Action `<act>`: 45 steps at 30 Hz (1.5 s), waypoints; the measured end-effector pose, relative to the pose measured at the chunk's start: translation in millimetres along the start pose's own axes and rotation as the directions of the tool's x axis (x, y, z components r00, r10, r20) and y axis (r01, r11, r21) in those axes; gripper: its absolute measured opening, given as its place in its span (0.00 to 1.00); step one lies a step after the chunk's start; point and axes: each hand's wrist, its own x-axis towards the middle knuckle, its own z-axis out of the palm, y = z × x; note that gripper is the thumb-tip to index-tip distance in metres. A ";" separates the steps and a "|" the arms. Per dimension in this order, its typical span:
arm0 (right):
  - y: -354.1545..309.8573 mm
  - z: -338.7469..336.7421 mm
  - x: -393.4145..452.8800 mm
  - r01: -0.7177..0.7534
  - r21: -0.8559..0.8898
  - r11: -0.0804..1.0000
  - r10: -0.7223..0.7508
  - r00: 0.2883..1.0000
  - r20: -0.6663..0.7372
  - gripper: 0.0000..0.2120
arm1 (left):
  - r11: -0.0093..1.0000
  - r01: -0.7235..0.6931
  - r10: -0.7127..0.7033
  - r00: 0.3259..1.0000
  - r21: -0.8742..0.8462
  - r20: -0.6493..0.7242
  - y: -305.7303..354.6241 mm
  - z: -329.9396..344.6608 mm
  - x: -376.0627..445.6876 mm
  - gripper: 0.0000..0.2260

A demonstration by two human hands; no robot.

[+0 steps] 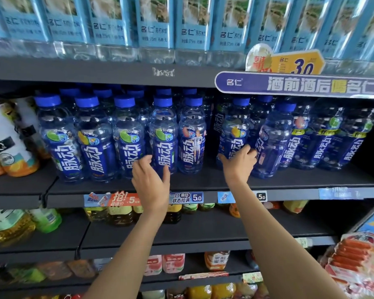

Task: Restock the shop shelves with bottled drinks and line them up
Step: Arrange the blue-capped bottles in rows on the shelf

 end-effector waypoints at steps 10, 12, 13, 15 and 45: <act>-23.1 25.7 22.7 0.074 0.131 0.989 -0.106 0.961 0.255 0.34 | 1.000 0.003 -0.004 0.990 -0.011 -0.141 -22.0 -10.7 20.6 0.08; -23.9 30.0 23.1 0.086 0.141 0.986 -0.117 0.967 0.228 0.34 | 1.000 -0.024 0.023 0.989 -0.001 -0.147 -24.7 -10.7 21.1 0.07; -25.5 31.7 23.0 0.084 0.134 0.987 -0.111 0.971 0.210 0.34 | 0.999 -0.045 0.044 0.987 0.000 -0.153 -25.3 -10.5 21.2 0.07; -29.4 35.1 24.5 0.071 0.115 0.991 -0.092 0.978 0.189 0.32 | 0.997 -0.075 0.073 0.984 -0.007 -0.161 -26.0 -10.3 20.9 0.06; 27.0 -58.4 14.9 0.124 0.297 0.947 -0.161 0.981 0.104 0.30 | 0.997 -0.009 -0.005 0.979 0.070 0.204 52.2 48.1 -22.7 0.29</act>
